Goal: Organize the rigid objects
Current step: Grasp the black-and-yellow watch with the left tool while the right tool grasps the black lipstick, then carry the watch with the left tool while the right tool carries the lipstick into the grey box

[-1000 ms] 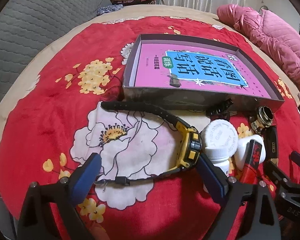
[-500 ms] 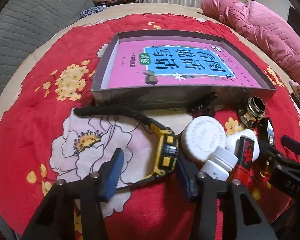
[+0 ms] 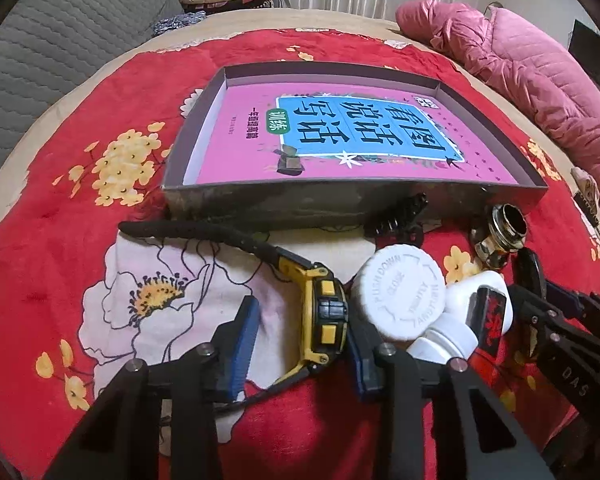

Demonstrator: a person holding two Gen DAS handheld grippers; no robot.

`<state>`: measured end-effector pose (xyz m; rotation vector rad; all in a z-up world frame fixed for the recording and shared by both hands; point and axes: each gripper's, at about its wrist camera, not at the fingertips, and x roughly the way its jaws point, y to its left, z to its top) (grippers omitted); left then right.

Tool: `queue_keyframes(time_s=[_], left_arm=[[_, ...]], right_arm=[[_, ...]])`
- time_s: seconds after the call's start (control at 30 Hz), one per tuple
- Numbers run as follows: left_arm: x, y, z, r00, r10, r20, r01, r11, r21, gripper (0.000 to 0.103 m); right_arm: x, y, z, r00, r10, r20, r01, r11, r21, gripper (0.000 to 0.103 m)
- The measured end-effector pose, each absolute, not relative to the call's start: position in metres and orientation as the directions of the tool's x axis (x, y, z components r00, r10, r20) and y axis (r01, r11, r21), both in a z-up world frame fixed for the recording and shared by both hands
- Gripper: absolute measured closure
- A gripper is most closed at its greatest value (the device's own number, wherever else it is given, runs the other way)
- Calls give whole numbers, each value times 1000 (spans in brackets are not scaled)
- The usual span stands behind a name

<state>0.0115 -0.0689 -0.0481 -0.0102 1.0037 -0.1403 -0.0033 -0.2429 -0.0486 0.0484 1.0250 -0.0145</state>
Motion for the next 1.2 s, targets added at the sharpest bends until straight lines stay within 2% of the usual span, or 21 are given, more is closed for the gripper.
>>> queue_keyframes(time_s=[0.07,0.43,0.97,1.2], left_arm=[[12,-66,-48,530,-127,-839,105,991,-84,73],[8,-58,-42,524,-157,-837,102,987,-121,83],[-4,-44,-16,563,-174,-808,92,985,-149,85],[-3,-36,12,616,-177,-767,87,984,-157,85]], right_arm=[[-5,-243,-48,518,22,-855,27,999,42,73],[-13,-249,-43,524,70,-849,18,996,93,80],[-25,-259,-22,567,130,-814,12,986,166,81],[-24,-261,-9,600,144,-787,9,982,187,81]])
